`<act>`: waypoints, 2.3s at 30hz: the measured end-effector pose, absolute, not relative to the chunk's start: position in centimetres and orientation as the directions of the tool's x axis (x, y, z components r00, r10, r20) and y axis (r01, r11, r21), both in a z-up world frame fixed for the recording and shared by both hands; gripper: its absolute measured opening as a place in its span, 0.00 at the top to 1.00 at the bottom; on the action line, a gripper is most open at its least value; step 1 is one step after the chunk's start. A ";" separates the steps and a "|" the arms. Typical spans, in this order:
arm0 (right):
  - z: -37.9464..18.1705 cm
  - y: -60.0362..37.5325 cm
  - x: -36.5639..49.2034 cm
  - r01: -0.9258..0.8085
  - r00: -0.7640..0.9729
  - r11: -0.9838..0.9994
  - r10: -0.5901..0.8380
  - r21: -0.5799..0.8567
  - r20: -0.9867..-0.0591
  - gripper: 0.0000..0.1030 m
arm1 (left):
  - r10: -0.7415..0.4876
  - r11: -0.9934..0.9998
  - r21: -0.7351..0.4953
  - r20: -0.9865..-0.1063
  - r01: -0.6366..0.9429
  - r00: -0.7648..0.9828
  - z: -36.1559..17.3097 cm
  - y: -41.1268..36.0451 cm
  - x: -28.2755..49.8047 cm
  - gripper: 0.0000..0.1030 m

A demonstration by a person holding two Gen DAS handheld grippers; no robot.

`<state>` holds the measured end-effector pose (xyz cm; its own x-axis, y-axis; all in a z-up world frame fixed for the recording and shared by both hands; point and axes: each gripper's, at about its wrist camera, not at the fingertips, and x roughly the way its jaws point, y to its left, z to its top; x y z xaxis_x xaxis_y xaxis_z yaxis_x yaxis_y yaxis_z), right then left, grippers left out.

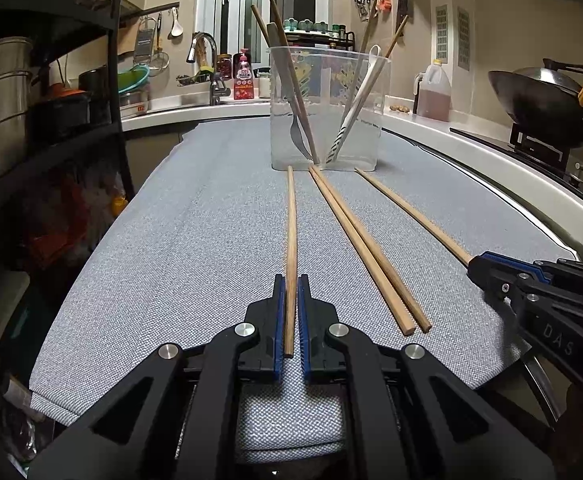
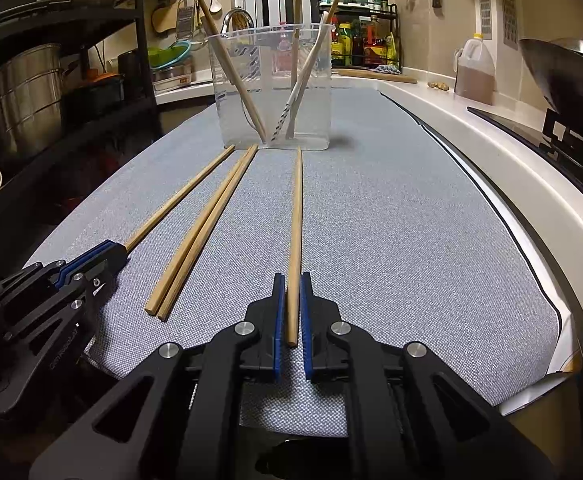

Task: Organize utensils
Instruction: 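Close the right tool on a chopstick while the left tool grasps another chopstick, then lift both chopsticks upright and carry them above the container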

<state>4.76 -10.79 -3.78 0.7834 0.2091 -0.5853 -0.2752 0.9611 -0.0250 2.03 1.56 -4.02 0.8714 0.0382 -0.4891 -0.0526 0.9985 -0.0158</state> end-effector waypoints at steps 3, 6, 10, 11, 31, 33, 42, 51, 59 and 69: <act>-3.8 -10.7 4.8 -0.276 0.784 0.961 0.206 -0.030 -0.585 0.93 | 0.037 0.999 -0.016 -0.489 -0.052 0.871 -4.0 1.5 2.1 0.94; -3.6 -10.7 4.8 -0.274 0.783 0.961 0.205 -0.030 -0.588 0.94 | 0.035 0.999 -0.019 -0.494 -0.051 0.869 -4.0 1.5 2.1 0.95; -3.5 -10.6 4.9 -0.276 0.783 0.961 0.205 -0.033 -0.588 0.94 | 0.030 0.999 -0.017 -0.500 -0.045 0.866 -4.0 1.3 2.0 0.95; -3.5 -10.6 4.8 -0.277 0.784 0.960 0.205 -0.034 -0.586 0.94 | 0.030 0.999 -0.018 -0.501 -0.045 0.865 -3.9 1.3 2.0 0.95; 2.9 -10.8 2.3 -0.286 0.857 0.957 0.238 -0.038 -0.457 0.94 | -0.017 1.000 -0.024 -0.390 0.008 0.920 1.5 1.3 -0.6 0.95; 3.9 -10.8 2.1 -0.289 0.863 0.957 0.246 -0.033 -0.441 0.94 | -0.021 1.000 -0.023 -0.376 0.013 0.927 2.3 1.4 -0.7 0.95; 8.7 -10.9 2.8 -0.299 0.886 0.954 0.273 -0.012 -0.374 0.94 | -0.045 0.999 -0.036 -0.313 0.035 0.949 7.6 3.2 0.6 0.95; 14.6 -10.4 6.4 -0.317 0.875 0.947 0.315 0.057 -0.367 0.94 | -0.103 0.992 -0.096 -0.316 0.076 0.943 14.7 5.5 6.0 0.95; 20.3 -10.8 10.3 -0.328 0.875 0.940 0.340 0.093 -0.344 0.94 | -0.150 0.984 -0.143 -0.350 0.105 0.925 20.2 6.9 9.8 0.95; 28.4 -11.7 13.9 -0.320 0.916 0.945 0.326 0.066 -0.232 0.94 | -0.183 0.980 -0.122 -0.276 0.154 0.944 27.3 6.0 14.7 0.95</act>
<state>13.92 -11.66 28.37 0.9164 0.3264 -0.2317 -0.3199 0.9451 0.0664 14.66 5.98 27.30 0.9437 -0.1826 -0.2759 0.1539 0.9805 -0.1225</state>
